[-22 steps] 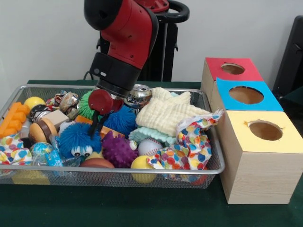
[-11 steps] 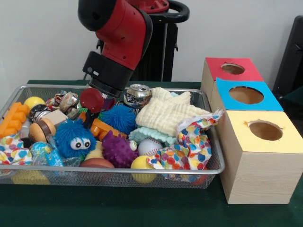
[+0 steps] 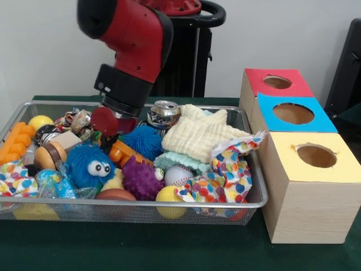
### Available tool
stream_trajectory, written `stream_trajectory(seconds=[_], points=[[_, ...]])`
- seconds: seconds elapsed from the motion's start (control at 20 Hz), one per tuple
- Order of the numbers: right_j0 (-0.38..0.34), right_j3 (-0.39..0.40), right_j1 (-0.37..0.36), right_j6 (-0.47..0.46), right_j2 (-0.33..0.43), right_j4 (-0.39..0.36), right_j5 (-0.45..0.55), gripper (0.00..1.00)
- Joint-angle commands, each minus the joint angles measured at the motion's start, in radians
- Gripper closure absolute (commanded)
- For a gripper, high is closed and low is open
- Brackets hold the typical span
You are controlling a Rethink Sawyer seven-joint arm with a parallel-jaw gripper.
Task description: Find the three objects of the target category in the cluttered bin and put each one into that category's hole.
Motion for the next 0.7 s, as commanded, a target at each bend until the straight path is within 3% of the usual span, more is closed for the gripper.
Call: stream_trajectory(seconds=[0.05,0.6,0.7], points=[[-0.431,0.311,-0.16,0.174,0.58,-0.231,-0.034,1.0],[-0.543,0.373,-0.152,0.185,0.706,-0.26,-0.142,1.0],[-0.6,0.399,-0.148,0.197,0.78,-0.278,-0.127,1.0]])
